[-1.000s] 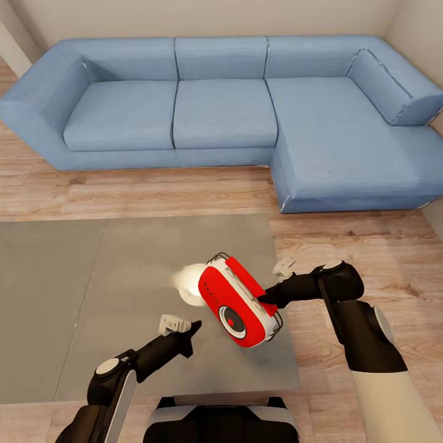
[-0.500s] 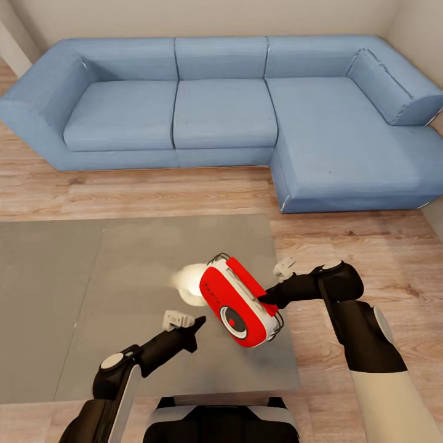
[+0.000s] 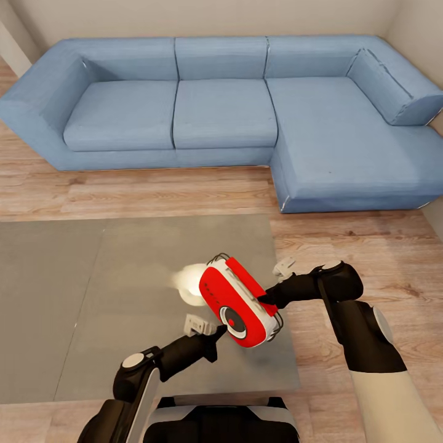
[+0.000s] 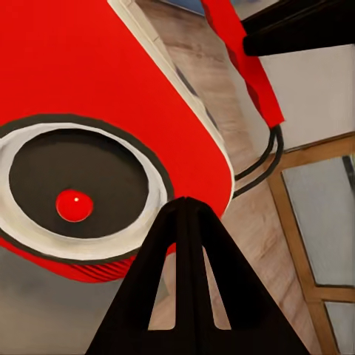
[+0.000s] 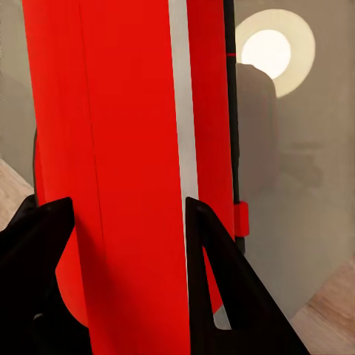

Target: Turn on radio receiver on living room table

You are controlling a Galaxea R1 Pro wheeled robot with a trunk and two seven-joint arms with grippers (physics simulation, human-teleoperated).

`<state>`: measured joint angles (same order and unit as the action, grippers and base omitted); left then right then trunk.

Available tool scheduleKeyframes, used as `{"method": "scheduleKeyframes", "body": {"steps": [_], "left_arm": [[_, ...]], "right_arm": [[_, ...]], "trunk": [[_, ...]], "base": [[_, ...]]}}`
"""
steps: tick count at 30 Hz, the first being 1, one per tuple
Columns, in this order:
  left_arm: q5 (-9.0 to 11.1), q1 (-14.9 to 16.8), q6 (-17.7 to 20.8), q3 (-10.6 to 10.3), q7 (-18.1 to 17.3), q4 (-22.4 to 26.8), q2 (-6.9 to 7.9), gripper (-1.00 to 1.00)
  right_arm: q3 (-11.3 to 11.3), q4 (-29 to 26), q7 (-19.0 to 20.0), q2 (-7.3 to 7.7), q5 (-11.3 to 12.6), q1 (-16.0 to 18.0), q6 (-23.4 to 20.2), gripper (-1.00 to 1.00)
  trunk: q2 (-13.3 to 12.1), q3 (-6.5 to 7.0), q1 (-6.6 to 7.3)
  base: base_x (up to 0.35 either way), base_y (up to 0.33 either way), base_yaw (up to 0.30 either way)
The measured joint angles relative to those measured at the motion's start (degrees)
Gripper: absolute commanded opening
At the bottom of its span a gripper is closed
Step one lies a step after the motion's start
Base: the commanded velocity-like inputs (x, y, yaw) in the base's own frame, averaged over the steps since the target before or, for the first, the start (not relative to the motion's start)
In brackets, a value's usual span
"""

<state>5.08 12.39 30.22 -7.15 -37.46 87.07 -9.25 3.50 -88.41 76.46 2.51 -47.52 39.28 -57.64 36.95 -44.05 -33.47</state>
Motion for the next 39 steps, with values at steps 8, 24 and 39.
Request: {"method": "scheduleKeyframes", "body": {"steps": [8,24,39], "left_arm": [[-0.1,0.0,0.0,-0.1,0.0,0.0,0.12,-1.0],[0.2,4.6,2.4,0.2,7.1,-3.8,-0.02,-1.0],[0.0,5.0,1.2,0.1,9.6,-9.8,-0.66,-1.0]], "right_arm": [[0.0,0.0,0.0,0.08,0.0,0.0,0.0,-1.0],[0.1,0.0,0.0,-0.26,-3.5,0.0,0.1,-1.0],[0.1,0.0,0.0,-0.39,-3.4,0.0,0.1,-1.0]], "trunk": [[0.0,0.0,0.0],[0.0,0.0,0.0],[0.0,0.0,0.0]], "base": [[0.0,0.0,0.0],[0.0,0.0,0.0],[0.0,0.0,0.0]]}}
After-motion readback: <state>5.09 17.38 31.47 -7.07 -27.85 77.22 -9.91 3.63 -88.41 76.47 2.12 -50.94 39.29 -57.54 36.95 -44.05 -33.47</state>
